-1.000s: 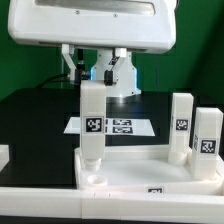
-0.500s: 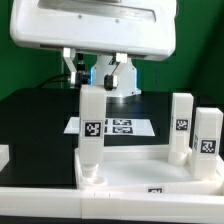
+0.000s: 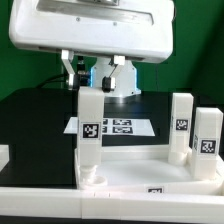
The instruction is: Assemble desk
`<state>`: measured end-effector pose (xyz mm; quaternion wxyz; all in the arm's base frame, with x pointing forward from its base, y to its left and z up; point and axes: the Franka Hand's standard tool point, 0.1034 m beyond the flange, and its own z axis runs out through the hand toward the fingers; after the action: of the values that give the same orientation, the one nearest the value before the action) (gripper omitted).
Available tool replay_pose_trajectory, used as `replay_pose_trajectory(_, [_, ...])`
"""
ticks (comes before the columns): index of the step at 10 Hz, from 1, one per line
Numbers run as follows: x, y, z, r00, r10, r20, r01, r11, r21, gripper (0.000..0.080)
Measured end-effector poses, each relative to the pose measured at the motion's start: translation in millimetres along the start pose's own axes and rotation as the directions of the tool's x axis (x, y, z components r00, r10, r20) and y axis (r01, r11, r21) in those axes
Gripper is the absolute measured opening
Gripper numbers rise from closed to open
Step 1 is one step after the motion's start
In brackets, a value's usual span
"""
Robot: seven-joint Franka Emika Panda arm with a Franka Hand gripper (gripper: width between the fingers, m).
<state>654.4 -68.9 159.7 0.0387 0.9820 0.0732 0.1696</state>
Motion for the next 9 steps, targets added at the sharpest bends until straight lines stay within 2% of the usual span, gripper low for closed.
replay_pose_trajectory(4, [-1.6, -12.3, 5.0, 1.0, 0.002, 0.009, -0.002, 1.0, 0.008, 0.0284])
replay_pose_trajectory(9, [-4.6, -10.7, 8.9, 1.0, 0.003, 0.006, -0.003, 1.0, 0.002, 0.0284])
